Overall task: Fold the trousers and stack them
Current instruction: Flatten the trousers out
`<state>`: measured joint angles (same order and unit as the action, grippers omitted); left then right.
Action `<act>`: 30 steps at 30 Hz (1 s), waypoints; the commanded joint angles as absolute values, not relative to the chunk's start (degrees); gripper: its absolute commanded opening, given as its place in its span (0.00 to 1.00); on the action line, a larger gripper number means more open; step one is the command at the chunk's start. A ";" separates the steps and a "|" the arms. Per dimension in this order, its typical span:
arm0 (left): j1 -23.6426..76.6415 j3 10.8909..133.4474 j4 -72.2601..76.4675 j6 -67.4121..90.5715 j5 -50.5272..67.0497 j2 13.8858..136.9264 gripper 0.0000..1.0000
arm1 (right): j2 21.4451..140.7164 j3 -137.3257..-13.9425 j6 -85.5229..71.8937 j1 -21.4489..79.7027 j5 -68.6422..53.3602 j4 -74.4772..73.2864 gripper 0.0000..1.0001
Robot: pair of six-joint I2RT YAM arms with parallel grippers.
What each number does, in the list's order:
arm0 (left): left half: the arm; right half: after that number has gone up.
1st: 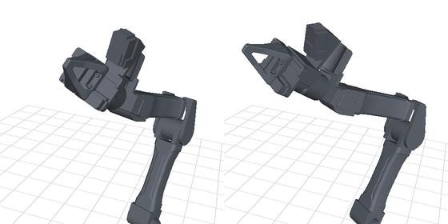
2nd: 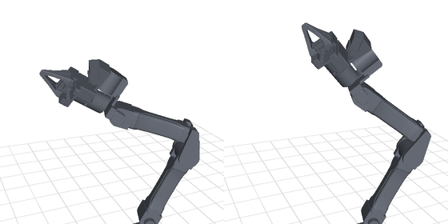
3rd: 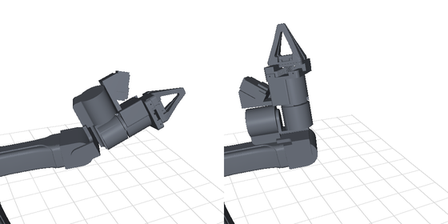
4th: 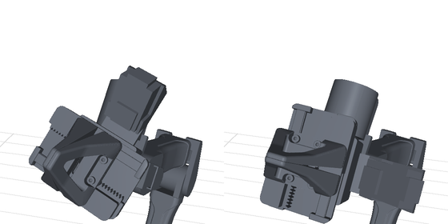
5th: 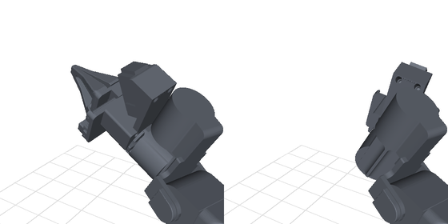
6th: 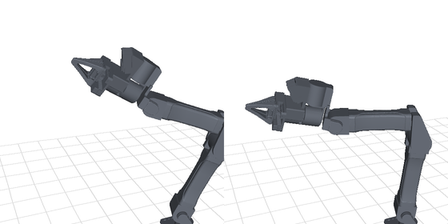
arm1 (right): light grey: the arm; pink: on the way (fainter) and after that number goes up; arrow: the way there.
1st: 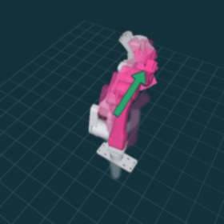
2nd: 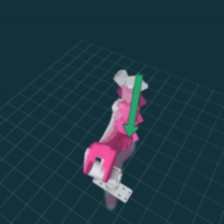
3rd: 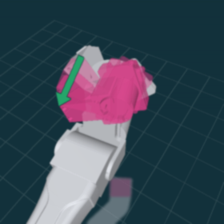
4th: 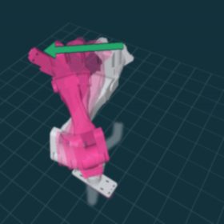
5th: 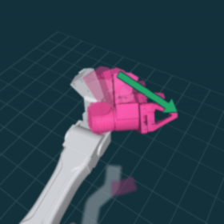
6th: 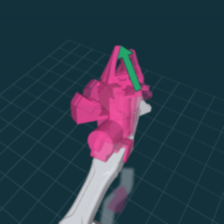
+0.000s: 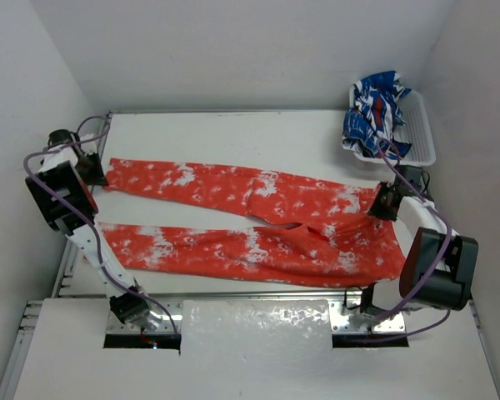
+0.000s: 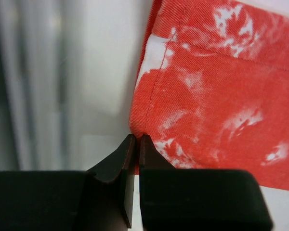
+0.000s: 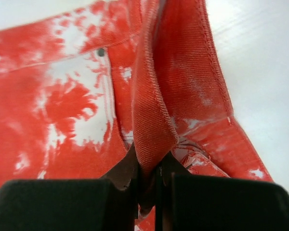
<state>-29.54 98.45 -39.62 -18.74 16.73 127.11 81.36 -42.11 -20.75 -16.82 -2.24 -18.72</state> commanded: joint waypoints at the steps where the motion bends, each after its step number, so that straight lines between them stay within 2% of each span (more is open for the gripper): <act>1: -29.35 96.60 -39.38 -18.20 14.95 118.58 0.00 | 76.65 -41.13 -16.44 -16.61 -11.78 -7.66 0.00; 6: -31.11 94.39 -31.56 -14.33 15.55 113.12 0.00 | 77.42 -43.05 -14.77 -16.70 -2.65 -4.49 0.00; 11: -30.94 97.63 -27.34 -11.96 20.82 111.27 0.00 | 82.61 -48.24 -18.89 -16.79 -0.09 -3.78 0.00; 12: -30.85 98.86 -27.42 -11.69 21.27 111.79 0.00 | 83.92 -49.03 -19.51 -16.79 -0.09 -4.74 0.09; 13: -30.50 100.62 -30.47 -11.60 21.97 114.67 0.16 | 85.68 -50.44 -19.69 -16.70 -0.87 -6.66 0.29; 14: -30.24 106.12 -33.37 -12.56 22.23 116.79 0.32 | 89.61 -54.45 -19.60 -16.70 -1.40 -9.29 0.68; 16: -30.32 112.56 -45.01 -14.05 23.11 123.27 0.56 | 93.24 -59.74 -20.64 -16.70 2.77 -22.54 0.74; 18: -30.85 114.70 -48.33 -16.52 23.99 122.53 0.65 | 95.18 -64.50 -23.45 -17.40 7.89 -32.46 0.82; 20: -32.60 108.24 -47.12 -17.75 23.99 118.32 0.70 | 92.74 -64.69 -25.74 -20.11 9.92 -35.84 0.86; 22: -35.49 104.34 -48.59 -19.06 23.91 111.23 0.75 | 89.32 -63.12 -29.94 -22.31 10.63 -39.19 0.95; 26: -41.47 92.16 -56.15 -27.83 19.27 101.80 0.77 | 77.10 -50.32 -35.76 -27.14 15.19 -38.59 0.96; 30: -49.29 77.46 -58.09 -34.00 15.82 95.02 0.74 | 70.58 -41.24 -40.59 -30.58 16.52 -37.79 0.87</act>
